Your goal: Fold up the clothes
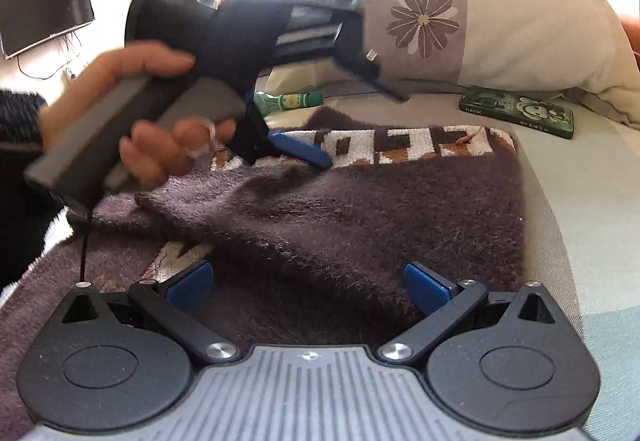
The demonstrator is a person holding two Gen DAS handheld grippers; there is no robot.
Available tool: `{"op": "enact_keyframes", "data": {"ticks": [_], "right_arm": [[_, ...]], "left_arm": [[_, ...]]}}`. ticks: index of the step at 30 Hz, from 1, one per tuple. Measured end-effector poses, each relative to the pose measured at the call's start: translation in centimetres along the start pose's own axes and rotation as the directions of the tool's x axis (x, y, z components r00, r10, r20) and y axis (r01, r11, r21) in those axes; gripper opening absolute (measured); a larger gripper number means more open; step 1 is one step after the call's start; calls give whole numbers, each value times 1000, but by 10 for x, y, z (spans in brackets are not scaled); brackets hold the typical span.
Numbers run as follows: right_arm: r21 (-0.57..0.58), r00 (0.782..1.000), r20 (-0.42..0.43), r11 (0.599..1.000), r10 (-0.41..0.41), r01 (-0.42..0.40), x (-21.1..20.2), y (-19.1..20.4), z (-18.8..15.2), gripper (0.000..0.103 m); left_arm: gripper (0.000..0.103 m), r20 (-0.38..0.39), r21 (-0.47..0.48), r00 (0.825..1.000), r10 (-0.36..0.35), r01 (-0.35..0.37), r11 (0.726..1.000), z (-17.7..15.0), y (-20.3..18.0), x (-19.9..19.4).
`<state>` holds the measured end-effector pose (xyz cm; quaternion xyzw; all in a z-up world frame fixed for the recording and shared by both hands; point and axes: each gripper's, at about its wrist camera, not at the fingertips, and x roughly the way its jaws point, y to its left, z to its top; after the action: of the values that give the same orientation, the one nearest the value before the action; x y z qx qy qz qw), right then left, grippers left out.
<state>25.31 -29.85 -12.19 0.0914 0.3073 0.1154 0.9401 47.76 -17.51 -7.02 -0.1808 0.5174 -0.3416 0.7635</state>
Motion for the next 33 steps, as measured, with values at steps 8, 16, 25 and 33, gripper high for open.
{"op": "enact_keyframes", "data": {"ticks": [8, 16, 25, 33], "right_arm": [[-3, 1000, 2, 1000, 1, -1, 0, 1, -1, 103], [-7, 1000, 9, 1000, 3, -3, -8, 2, 1, 103], [116, 996, 46, 991, -73, 67, -8, -35, 12, 103], [52, 991, 13, 990, -132, 131, -5, -19, 8, 103]], "left_arm": [[95, -253, 165, 957, -142, 187, 968, -8, -73, 67], [95, -211, 106, 971, -111, 135, 985, 11, -72, 105], [95, -282, 156, 952, -123, 172, 973, 0, -77, 88], [95, -409, 212, 899, -155, 259, 942, -26, -89, 103]]}}
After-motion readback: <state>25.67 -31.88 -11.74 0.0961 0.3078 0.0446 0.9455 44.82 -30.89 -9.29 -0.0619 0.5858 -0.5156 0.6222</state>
